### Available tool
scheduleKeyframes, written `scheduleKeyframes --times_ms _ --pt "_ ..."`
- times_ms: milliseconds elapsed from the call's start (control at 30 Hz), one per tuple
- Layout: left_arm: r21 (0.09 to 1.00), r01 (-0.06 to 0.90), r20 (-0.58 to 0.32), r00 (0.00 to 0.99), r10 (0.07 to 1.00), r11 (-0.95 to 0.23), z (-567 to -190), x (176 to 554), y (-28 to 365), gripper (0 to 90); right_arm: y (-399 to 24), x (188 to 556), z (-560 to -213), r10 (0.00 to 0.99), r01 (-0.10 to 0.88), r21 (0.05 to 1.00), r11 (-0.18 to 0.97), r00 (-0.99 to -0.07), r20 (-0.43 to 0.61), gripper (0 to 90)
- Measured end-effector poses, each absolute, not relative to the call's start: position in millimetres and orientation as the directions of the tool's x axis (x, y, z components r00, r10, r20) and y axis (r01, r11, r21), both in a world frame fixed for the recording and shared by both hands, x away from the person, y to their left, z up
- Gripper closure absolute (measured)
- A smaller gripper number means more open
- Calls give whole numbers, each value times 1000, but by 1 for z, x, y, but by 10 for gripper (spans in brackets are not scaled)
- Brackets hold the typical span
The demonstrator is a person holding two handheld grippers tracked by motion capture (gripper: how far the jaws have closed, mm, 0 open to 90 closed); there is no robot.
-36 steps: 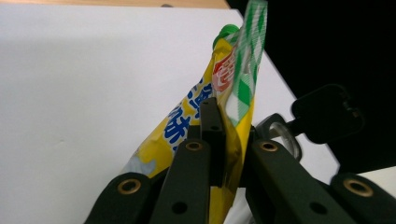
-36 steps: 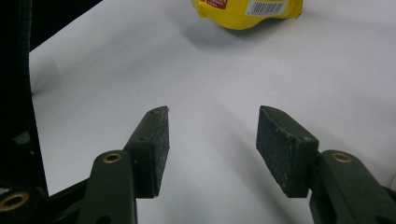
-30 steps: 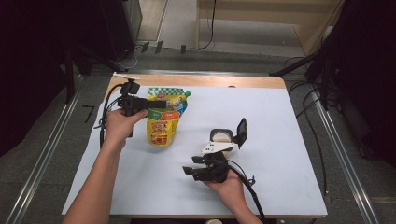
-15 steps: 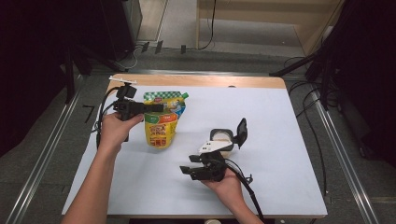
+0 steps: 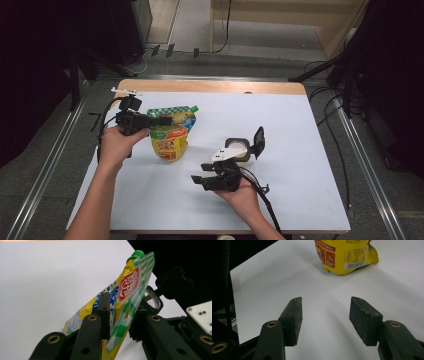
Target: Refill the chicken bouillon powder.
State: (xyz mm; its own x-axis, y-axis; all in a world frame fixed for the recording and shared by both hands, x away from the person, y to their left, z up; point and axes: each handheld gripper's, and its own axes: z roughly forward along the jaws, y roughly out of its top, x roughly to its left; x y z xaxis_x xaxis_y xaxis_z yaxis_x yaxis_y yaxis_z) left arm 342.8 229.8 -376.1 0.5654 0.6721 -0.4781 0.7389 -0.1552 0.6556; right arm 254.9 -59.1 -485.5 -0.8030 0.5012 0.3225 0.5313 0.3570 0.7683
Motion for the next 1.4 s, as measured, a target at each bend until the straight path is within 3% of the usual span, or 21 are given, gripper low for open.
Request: scheduleKeyframes --times_ms 767,1000,1100,1400 --pt "672 725 -442 556 704 -150 -376 326 234 634 -66 260 -479 510 539 767 347 -795 328 458" --pt "687 713 -428 556 713 -144 -371 312 240 514 -69 260 -475 513 541 767 345 -793 328 460" --pt "685 709 -391 548 739 -164 -370 305 242 499 -70 260 -474 516 539 766 350 -794 322 463" --pt "676 723 -411 528 743 -140 -380 292 259 475 -76 261 -466 519 542 763 352 -792 322 491"
